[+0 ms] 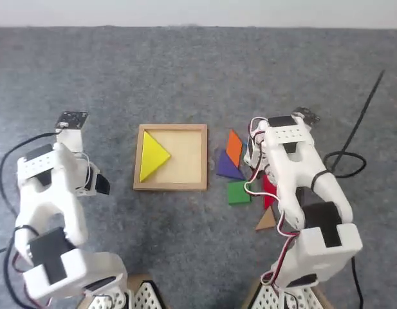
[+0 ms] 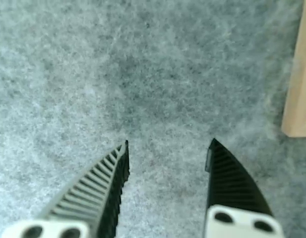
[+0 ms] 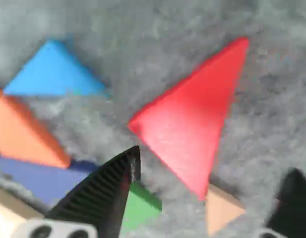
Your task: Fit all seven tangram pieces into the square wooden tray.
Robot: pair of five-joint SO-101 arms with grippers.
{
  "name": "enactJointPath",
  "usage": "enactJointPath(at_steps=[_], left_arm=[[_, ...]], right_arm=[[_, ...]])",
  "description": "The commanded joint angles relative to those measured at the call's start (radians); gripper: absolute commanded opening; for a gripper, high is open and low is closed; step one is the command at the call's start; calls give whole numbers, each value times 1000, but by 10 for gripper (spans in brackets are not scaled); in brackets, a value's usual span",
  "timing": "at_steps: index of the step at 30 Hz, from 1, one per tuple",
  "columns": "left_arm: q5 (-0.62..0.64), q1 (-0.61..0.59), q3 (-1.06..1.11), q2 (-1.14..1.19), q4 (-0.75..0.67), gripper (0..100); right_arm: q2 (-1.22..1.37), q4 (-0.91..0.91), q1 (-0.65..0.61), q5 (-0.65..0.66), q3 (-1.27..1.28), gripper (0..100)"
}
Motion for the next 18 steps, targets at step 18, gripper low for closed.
enactJointPath(at_steps=[18], left_arm=[[-9,-2,-2,-12,-15,246]], right_arm=[[159,-131,56,-77,-60,374]])
